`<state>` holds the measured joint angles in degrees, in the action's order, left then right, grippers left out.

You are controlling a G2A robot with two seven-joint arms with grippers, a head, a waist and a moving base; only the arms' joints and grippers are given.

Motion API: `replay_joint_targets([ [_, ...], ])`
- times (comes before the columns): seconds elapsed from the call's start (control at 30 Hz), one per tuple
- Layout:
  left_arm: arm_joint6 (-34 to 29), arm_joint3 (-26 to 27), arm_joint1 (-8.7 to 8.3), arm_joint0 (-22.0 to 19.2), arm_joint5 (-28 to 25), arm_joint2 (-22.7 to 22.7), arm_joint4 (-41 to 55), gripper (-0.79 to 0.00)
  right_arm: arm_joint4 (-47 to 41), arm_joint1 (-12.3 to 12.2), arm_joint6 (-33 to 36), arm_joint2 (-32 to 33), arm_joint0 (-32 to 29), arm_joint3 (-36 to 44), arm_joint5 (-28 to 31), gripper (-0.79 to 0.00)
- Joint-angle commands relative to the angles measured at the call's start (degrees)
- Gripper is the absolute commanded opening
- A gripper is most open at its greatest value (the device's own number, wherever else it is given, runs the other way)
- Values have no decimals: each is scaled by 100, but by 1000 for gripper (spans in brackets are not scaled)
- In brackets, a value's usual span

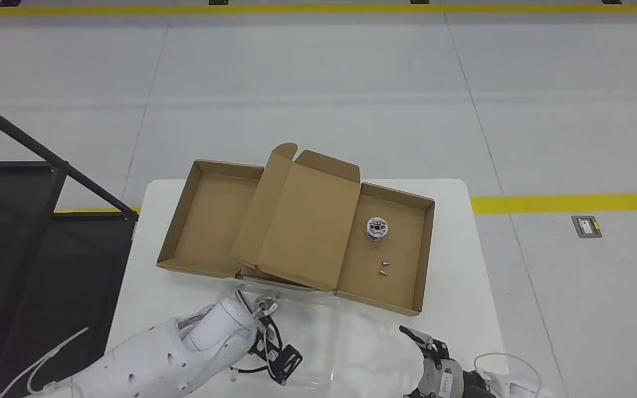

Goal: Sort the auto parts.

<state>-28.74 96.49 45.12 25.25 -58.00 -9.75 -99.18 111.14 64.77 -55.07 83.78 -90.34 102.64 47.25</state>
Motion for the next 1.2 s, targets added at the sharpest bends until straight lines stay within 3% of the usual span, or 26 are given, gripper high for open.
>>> replay_joint_targets([
  [0.0, -245, 28, 15, 22, 0, 1, 159, -453, 0, 0, 0, 0, 0, 0, 0, 0],
  [0.43, -1224, -101, 185, 67, 0, 1, 780, -477, 0, 0, 0, 0, 0, 0, 0, 0],
  [1.17, -872, -737, 524, 47, 0, 1, 448, -520, 0, 0, 0, 0, 0, 0, 0, 0],
])
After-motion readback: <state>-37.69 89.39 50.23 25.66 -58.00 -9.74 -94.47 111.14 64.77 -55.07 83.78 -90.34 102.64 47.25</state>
